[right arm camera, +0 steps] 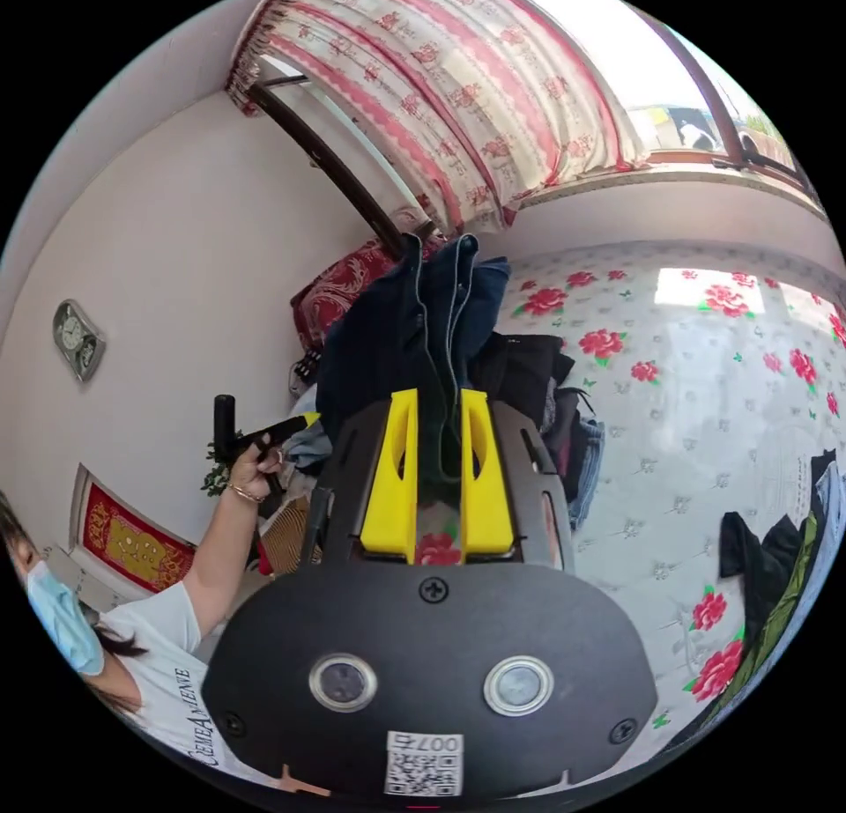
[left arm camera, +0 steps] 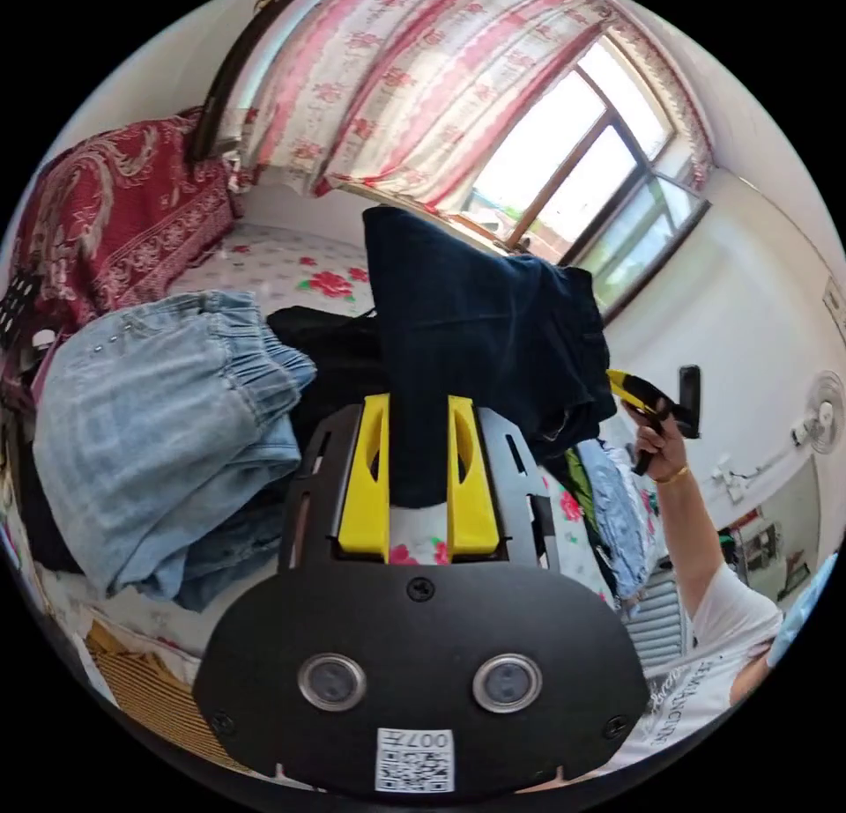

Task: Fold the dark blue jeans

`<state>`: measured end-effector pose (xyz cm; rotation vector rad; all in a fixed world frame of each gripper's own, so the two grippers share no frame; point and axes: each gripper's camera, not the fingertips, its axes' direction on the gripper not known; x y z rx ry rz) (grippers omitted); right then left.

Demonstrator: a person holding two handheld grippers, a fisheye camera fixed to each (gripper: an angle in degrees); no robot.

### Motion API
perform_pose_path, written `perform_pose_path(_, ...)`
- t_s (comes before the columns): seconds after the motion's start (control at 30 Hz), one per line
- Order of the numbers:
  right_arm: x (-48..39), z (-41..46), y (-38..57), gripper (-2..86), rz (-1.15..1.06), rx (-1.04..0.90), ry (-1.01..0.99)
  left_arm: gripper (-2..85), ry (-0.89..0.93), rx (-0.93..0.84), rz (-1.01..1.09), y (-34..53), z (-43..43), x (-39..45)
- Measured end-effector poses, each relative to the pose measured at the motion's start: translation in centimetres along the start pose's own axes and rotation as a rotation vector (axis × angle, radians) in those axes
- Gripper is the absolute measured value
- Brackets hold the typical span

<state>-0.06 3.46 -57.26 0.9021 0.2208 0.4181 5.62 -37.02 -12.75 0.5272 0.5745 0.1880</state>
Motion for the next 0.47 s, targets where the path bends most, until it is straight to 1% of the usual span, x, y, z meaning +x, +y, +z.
perform_pose_path(0.03, 0.1, 1.9, 1.1, 4.3, -0.012, -0.035, 0.065, 8.1, -0.054, -0.012, 0.001, 2.4, 1.5, -0.6)
perform_pose_path(0.07, 0.4, 3.9, 3.4, 4.2, -0.034, -0.083, 0.102, 8.1, -0.061, -0.022, 0.017, 4.0, 2.5, -0.7)
perform_pose_path(0.1, 0.7, 5.1, 4.9, 4.2, -0.046, -0.121, 0.115, 8.1, -0.065, -0.074, 0.052, 7.8, 4.9, -0.7)
perform_pose_path(0.13, 1.4, 7.5, 8.7, 4.0, -0.058, -0.219, 0.146, 8.2, -0.089, -0.152, 0.073, 12.4, 7.5, -0.6)
perform_pose_path(0.17, 2.1, 9.9, 13.3, 3.9, -0.066, -0.333, 0.185, 7.9, -0.099, -0.197, 0.086, 14.9, 8.9, -0.4)
perform_pose_path(0.2, 2.5, 11.0, 16.0, 3.8, -0.07, -0.399, 0.203, 7.3, -0.109, -0.304, 0.094, 20.2, 11.6, 0.1)
perform_pose_path(0.23, 2.9, 12.8, 21.3, 3.5, -0.082, -0.532, 0.248, 6.6, -0.11, -0.408, 0.083, 25.4, 13.7, 0.9)
perform_pose_path(0.27, 2.8, 13.8, 26.6, 3.2, -0.101, -0.643, 0.303, 6.2, -0.099, -0.453, 0.072, 27.9, 14.5, 1.3)
perform_pose_path(0.3, 2.7, 14.0, 29.2, 3.0, -0.112, -0.696, 0.322, 6.2, -0.062, -0.527, 0.052, 32.4, 15.4, 2.5)
perform_pose_path(0.33, 2.1, 13.9, 33.9, 2.6, -0.138, -0.785, 0.358, 6.0, -0.038, -0.587, 0.03, 36.3, 15.9, 3.9)
perform_pose_path(0.37, 1.4, 13.2, 37.8, 2.2, -0.153, -0.847, 0.393, 6.0, -0.032, -0.614, 0.02, 38.0, 16.0, 4.7)
perform_pose_path(0.43, 0.2, 11.8, 42.3, 1.8, -0.159, -0.911, 0.402, 5.5, -0.041, -0.722, 0.048, 43.2, 16.4, 8.5)
perform_pose_path(0.47, -0.5, 11.1, 44.7, 1.7, -0.162, -0.946, 0.41, 5.3, -0.054, -0.746, 0.062, 44.1, 16.5, 9.5)
